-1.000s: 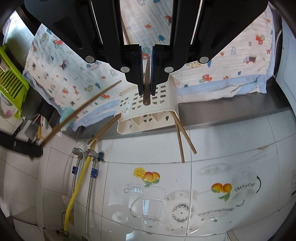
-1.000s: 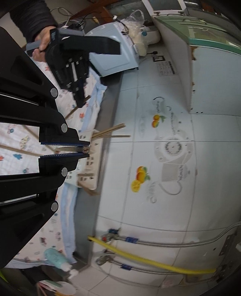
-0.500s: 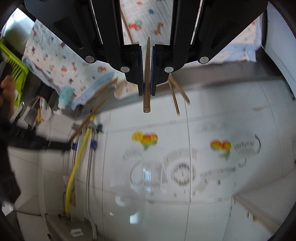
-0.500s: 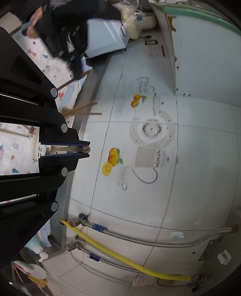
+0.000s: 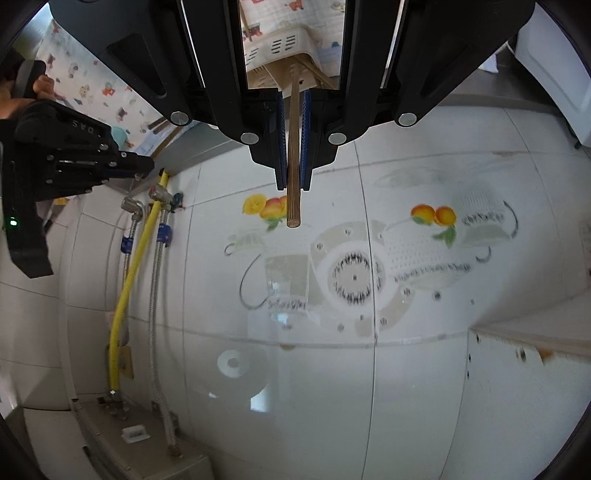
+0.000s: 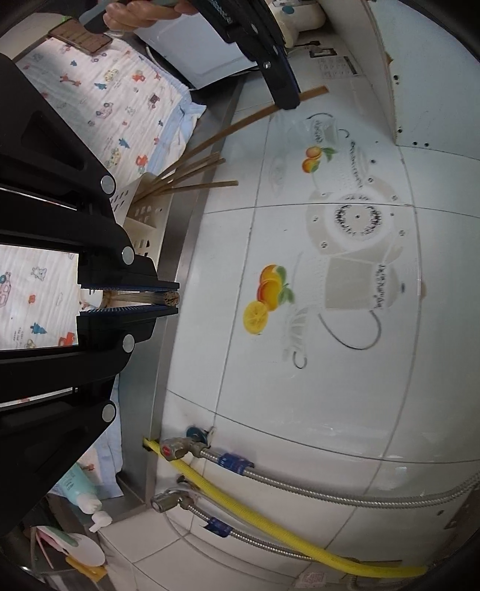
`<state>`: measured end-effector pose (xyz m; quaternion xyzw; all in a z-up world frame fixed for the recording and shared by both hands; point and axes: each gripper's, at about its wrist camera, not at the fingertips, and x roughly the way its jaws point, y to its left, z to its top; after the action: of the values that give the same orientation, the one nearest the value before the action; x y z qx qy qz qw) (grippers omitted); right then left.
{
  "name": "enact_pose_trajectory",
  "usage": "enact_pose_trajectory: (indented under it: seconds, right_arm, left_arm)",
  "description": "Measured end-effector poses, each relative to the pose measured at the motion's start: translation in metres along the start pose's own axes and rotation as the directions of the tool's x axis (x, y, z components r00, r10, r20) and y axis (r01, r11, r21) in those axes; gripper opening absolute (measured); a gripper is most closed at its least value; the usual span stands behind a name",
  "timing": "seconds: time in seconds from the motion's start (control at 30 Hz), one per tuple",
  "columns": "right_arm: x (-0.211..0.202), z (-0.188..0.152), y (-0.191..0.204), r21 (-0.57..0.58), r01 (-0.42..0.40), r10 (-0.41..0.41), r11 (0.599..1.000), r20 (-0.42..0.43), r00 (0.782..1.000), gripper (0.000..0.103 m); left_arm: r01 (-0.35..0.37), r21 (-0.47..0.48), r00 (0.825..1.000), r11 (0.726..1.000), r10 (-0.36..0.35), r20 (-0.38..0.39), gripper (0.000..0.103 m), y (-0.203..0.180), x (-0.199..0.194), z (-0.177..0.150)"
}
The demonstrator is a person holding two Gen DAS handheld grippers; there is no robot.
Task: Organize utensils
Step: 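Lift the left tool's chopstick into the white holder while the right tool inserts its chopstick, then open the left tool releasing its chopstick while the right tool releases its chopstick, then withdraw both open tools from the holder back over the chopsticks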
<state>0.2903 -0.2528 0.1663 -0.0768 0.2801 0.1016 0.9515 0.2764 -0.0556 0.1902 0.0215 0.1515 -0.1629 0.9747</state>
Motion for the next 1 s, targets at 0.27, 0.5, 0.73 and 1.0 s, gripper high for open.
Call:
enact_pose_trajectory:
  seconds: [0.27,0.5,0.73,1.0]
  right_arm:
    - [0.02,-0.009,0.0,-0.003,-0.006,0.006,1.0,-0.043,0.999,0.007]
    - [0.03,-0.015,-0.002,0.01,-0.004,0.005,1.0,-0.062,0.998,0.007]
    - [0.022,-0.015,-0.003,0.019,-0.001,0.001,1.0,-0.038,0.999,0.009]
    - [-0.019,-0.02,0.001,0.015,0.008,-0.008,1.0,0.023,1.0,0.021]
  left_arm:
    - [-0.012,-0.059,0.996,0.998,0.007,-0.089,0.006,0.01,0.041,-0.027]
    - [-0.026,-0.092,0.985,0.995,0.009,-0.173,0.006,0.021,0.063,-0.049]
    - [-0.029,-0.1,0.983,0.995,0.011,-0.183,0.008,0.025,0.063,-0.052]
    - [-0.017,-0.107,0.99,0.994,0.002,-0.139,0.008,0.024,0.028,-0.044]
